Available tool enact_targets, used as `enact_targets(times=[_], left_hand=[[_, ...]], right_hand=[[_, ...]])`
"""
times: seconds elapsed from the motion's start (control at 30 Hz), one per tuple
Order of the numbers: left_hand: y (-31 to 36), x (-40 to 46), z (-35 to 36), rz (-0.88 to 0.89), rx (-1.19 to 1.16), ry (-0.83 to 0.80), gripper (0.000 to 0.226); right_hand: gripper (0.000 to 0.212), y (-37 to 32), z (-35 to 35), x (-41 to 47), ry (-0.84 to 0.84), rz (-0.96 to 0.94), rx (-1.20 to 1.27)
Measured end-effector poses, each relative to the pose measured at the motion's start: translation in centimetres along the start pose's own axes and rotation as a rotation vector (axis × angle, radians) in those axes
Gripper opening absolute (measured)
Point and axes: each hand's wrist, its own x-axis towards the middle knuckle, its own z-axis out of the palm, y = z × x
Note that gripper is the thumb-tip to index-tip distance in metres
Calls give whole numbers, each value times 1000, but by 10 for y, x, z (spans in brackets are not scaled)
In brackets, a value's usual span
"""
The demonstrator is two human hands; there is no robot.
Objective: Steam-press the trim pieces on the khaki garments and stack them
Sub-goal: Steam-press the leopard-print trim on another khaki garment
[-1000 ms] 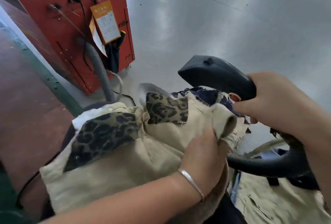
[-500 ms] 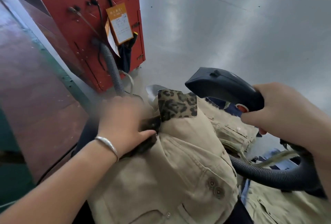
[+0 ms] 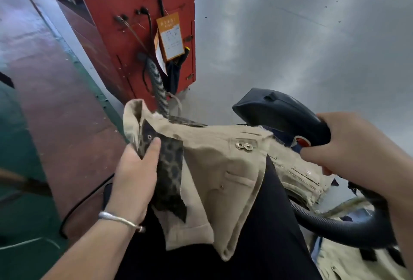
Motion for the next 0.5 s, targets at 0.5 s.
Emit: enact_targets(times=[0.5], left_hand=[[23,-75,-4,-825,-798,-949,39]], right_hand=[[17,-8,-6,-3,-21,29,49]])
